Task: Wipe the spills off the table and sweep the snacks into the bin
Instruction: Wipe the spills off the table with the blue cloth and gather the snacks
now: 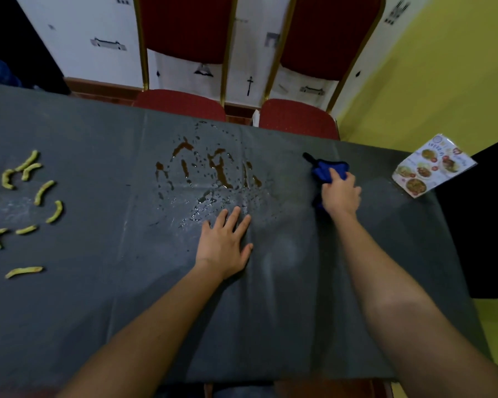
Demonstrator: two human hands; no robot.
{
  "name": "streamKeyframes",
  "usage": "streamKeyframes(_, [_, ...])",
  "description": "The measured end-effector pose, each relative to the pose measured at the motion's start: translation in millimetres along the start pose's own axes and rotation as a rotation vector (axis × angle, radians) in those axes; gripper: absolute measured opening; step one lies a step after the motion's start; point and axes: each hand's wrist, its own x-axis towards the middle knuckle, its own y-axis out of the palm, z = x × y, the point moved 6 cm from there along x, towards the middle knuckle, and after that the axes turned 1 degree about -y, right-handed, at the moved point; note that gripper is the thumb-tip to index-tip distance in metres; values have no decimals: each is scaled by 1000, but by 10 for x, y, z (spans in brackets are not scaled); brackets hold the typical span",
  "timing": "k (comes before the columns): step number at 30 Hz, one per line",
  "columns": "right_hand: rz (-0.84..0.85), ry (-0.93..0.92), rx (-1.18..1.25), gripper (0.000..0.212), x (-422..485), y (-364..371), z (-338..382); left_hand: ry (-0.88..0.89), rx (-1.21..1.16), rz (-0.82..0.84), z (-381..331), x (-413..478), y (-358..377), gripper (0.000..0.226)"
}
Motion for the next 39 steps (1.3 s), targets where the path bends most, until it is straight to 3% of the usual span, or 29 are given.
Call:
streamKeyframes(3, [5,158,28,49,-77,20,-344,6,-11,11,1,-49,60,68])
streamKeyframes(6, [-27,180,47,48,-216,31,-188,-2,-3,-1,35,-61,67,69])
streamKeyframes(14, [-68,-299,-75,51,-1145,264,796,-29,-9,-50,62,-49,110,67])
streamKeyframes(18, [4,-282,-59,52,-1024,232,566,-8,-2,-43,27,-55,117,67])
streamKeyframes(21, [-30,-179,-60,51,-831,124,147,1,-15,-24,-19,-51,97,67])
streamKeyframes(25, [-67,153,31,48,-608,-36,-473,9,-22,-1,-56,-4,51,63])
streamKeyframes(28, [-74,226,55,47,-639,-31,-339,-8,-37,-2,-14,10,34,59])
streamKeyframes(35, [-16,-126,-26,50,-1273,287,672,30,-182,-127,285,-171,9,59])
streamKeyframes(39, [46,-328,-34,53,-1365,301,872,-169,-171,-212,703,-278,-37,58])
